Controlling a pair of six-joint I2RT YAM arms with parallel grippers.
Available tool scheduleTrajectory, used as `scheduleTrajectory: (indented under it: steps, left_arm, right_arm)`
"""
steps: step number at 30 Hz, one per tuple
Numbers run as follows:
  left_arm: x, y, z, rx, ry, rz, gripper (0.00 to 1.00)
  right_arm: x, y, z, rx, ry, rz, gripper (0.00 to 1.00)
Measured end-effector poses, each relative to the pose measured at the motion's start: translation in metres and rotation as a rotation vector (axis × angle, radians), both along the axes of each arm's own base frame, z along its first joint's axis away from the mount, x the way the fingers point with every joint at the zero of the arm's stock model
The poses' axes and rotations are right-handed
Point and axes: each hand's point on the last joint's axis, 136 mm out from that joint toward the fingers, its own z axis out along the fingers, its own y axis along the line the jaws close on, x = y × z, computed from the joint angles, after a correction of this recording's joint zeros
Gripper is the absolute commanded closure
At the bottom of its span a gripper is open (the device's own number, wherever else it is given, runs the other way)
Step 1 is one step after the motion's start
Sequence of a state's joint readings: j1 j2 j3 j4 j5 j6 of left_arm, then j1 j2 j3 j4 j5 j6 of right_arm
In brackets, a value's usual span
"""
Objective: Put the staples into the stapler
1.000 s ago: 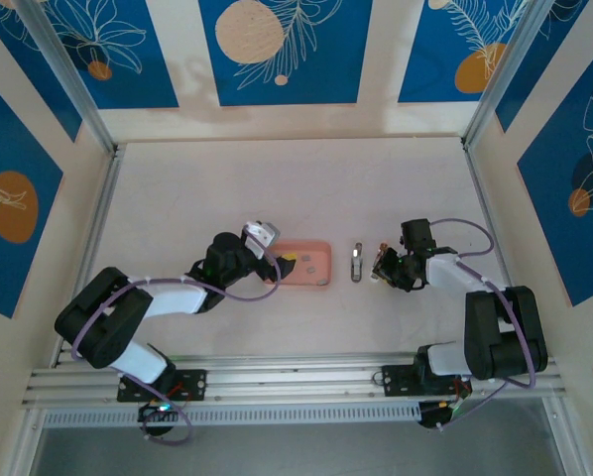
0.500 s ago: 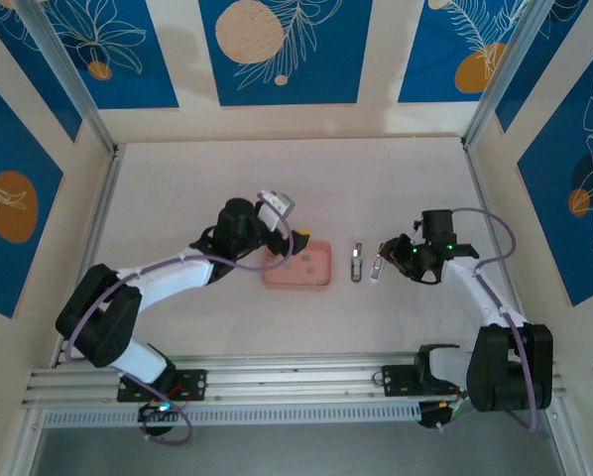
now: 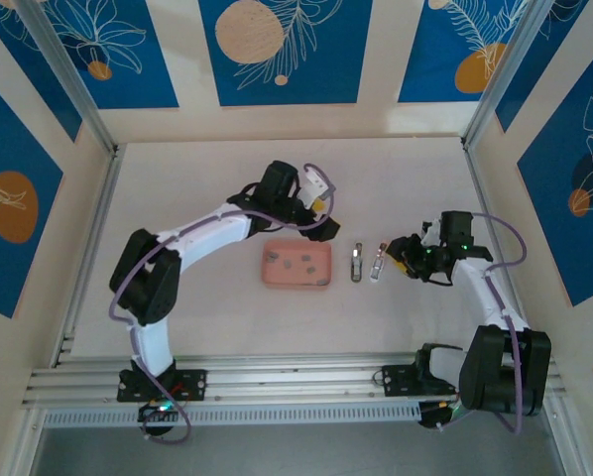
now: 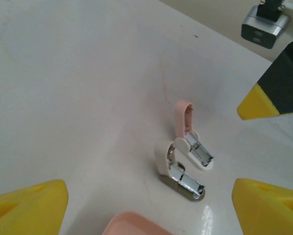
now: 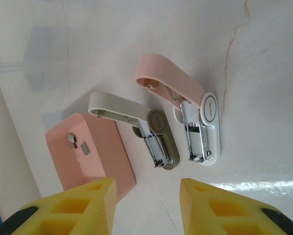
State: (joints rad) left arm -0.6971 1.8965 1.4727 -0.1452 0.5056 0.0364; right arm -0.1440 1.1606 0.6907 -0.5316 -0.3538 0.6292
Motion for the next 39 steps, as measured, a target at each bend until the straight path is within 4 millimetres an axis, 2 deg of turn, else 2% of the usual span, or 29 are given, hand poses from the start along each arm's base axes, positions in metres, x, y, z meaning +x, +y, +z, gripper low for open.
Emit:
scheduleTrajectory:
  steps: [4, 9, 17, 28, 39]
  left_arm:
    - [-0.002, -0.024, -0.01, 0.015, 0.046, -0.071, 0.13]
    - [-0.007, -0.049, -0.034, 0.042, 0.108, -0.132, 0.13]
    - [-0.01, -0.068, -0.069, 0.076, 0.182, -0.171, 0.13]
    - [-0.018, -0.087, -0.075, 0.039, 0.231, -0.22, 0.15]
    - [-0.03, -0.093, -0.07, 0.014, 0.253, -0.268, 0.16]
  right_arm:
    - [-0.005, 0.001, -0.001, 0.018, 0.011, 0.003, 0.61]
    - [-0.012, -0.002, -0.001, 0.031, 0.019, -0.004, 0.61]
    - [-0.017, -0.011, 0.007, 0.052, 0.005, -0.034, 0.61]
    - [-0.022, -0.012, 0.011, 0.079, 0.004, -0.036, 0.62]
    - [-0.024, -0.011, 0.014, 0.093, -0.001, -0.036, 0.62]
